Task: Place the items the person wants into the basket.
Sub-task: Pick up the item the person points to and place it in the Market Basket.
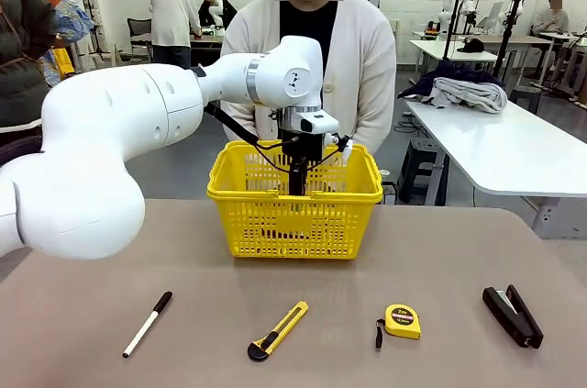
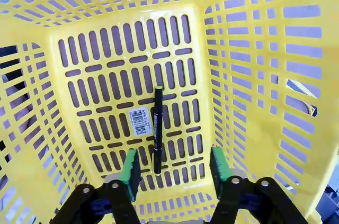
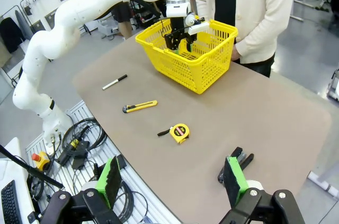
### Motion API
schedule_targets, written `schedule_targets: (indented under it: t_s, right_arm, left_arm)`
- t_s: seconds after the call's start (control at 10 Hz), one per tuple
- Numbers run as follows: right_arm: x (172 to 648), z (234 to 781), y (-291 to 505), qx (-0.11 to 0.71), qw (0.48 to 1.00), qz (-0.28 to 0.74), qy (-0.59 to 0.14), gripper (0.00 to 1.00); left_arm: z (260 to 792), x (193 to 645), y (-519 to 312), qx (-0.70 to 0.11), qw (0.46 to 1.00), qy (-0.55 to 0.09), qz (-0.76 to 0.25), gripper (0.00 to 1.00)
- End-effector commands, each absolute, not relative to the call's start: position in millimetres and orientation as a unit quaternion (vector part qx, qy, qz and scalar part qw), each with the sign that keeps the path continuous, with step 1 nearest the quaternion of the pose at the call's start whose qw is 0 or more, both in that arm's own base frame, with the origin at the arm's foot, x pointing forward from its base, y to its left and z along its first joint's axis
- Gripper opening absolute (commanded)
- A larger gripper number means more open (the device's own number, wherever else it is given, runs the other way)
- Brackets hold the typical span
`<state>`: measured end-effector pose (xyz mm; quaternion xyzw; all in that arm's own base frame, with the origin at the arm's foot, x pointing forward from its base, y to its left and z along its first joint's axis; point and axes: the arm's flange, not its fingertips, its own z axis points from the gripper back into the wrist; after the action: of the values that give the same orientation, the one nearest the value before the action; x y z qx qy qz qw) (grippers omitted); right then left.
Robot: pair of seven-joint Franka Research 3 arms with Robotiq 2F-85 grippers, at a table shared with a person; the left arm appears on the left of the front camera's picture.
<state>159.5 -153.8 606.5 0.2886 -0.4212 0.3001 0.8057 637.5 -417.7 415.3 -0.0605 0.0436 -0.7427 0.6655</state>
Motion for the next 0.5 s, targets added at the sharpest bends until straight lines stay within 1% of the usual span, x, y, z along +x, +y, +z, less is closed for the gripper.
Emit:
schedule_targets:
  t_s: [0.0,0.4]
  right_arm:
    - [160.1,606.4,-152.4,0.293,0.801,0.307,-0.423,1.0]
    - [160.1,606.4,-152.4,0.293,0.801,0.307,-0.423,1.0]
  left_arm:
    - [426.2,659.1,-429.9,-0.047,0.661,0.048,-0.747,1.0]
    - [429.3,658.4,-429.0,-0.052,0.662,0.047,-0.746,1.0]
